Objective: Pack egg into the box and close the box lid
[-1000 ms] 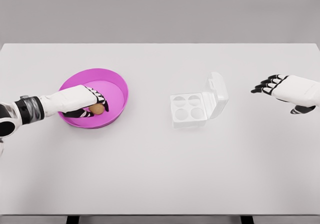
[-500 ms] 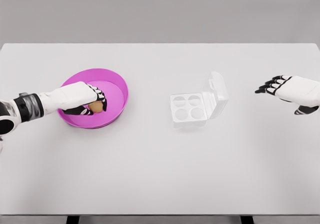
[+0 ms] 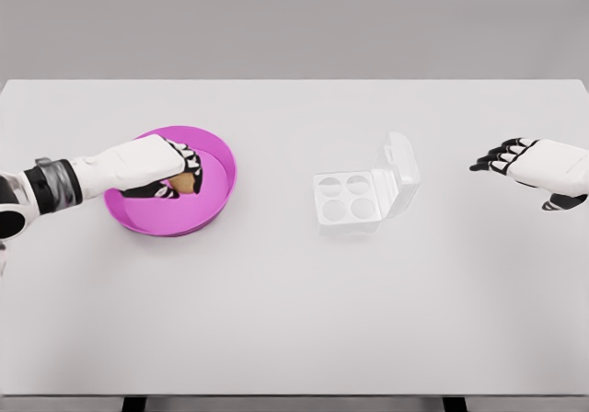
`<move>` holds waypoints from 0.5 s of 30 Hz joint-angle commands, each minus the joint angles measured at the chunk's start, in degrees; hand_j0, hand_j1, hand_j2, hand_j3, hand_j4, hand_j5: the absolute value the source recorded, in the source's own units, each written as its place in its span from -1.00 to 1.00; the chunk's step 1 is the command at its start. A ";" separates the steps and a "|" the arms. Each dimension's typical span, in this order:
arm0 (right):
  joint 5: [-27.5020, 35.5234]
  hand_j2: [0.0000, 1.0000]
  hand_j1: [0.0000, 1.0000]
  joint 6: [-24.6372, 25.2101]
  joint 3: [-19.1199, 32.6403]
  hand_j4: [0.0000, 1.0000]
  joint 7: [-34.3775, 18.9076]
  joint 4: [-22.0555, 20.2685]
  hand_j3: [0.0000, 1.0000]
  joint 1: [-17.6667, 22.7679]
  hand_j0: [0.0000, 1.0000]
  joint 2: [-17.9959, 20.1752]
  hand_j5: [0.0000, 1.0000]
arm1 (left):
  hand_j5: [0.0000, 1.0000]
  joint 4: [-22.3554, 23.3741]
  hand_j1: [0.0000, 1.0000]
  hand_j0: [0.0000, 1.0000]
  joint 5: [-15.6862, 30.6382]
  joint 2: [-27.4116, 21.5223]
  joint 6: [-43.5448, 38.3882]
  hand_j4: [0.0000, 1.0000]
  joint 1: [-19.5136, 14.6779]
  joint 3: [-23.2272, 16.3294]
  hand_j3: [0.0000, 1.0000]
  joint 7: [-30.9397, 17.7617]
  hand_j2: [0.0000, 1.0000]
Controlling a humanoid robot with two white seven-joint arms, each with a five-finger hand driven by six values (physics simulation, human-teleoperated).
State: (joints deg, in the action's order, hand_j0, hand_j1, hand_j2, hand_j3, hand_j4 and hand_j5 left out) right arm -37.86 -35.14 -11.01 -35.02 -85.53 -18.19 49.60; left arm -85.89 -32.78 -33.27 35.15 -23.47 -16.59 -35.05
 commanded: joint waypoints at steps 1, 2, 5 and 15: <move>0.25 1.00 1.00 0.14 0.02 1.00 0.02 -0.08 1.00 0.00 1.00 0.06 1.00 | -0.23 -1.12 -0.23 -0.23 0.61 0.13 -0.15 -0.23 0.00 0.06 -0.23 0.05 -0.23; 0.25 1.00 1.00 0.14 -0.07 1.00 0.02 -0.25 1.00 0.00 1.00 0.06 1.00 | -0.23 -1.47 -0.23 -0.23 1.05 0.13 -0.15 -0.23 -0.09 0.15 -0.23 0.05 -0.23; 0.07 1.00 1.00 0.14 -0.51 1.00 0.02 -0.52 1.00 0.09 1.00 -0.03 1.00 | -0.24 -2.35 -0.24 -0.24 1.23 0.13 -0.15 -0.24 -0.35 0.06 -0.24 0.05 -0.24; -0.02 1.00 1.00 0.14 -2.88 1.00 0.02 -3.77 1.00 -0.35 1.00 -0.47 1.00 | -0.26 -3.67 -0.26 -0.26 1.32 3.65 -0.15 -0.26 -1.32 -0.11 -0.26 0.05 -0.26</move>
State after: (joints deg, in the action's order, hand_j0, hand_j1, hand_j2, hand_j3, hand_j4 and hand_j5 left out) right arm -38.10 -35.14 -13.40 -35.02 -88.42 -18.54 49.13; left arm -89.48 -31.82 -30.56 35.16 -25.05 -16.70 -35.05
